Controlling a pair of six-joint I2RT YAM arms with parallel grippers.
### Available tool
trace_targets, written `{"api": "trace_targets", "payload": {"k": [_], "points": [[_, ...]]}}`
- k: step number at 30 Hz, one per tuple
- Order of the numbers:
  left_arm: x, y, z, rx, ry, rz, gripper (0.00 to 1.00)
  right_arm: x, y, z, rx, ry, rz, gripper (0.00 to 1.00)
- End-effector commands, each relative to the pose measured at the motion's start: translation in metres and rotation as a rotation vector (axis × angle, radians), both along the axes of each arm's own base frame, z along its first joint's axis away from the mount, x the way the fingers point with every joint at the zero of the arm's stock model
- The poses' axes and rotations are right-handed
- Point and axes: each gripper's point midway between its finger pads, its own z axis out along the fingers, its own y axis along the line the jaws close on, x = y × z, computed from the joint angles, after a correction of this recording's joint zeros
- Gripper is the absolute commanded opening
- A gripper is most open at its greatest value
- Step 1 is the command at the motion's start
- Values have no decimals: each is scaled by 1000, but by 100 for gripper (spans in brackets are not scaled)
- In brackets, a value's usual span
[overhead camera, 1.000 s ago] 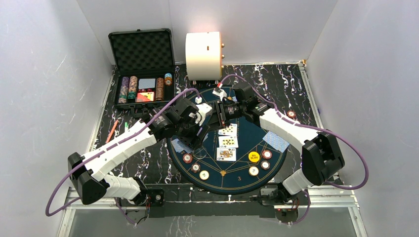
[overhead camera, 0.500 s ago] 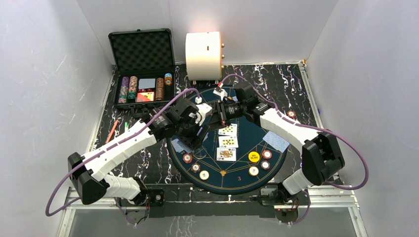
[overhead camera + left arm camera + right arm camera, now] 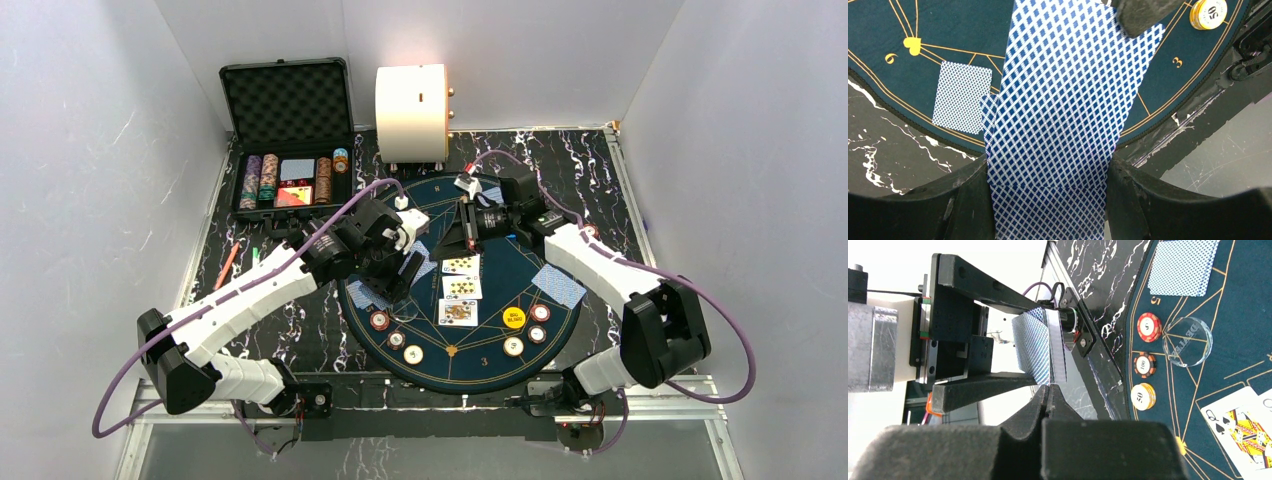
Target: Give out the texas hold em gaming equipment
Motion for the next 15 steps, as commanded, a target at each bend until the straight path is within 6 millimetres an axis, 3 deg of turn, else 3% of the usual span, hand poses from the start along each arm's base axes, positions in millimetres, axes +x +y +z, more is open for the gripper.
{"api": "trace_targets", "payload": {"k": [1, 9, 15], "points": [[-1, 2, 13, -45, -43, 15, 0, -9, -4, 21, 75, -18, 33, 0], [-1, 2, 14, -53, -52, 14, 0, -6, -6, 33, 102, -23, 17, 0], [-2, 6, 14, -52, -59, 24, 0, 3, -22, 41, 119, -18, -38, 0]]}}
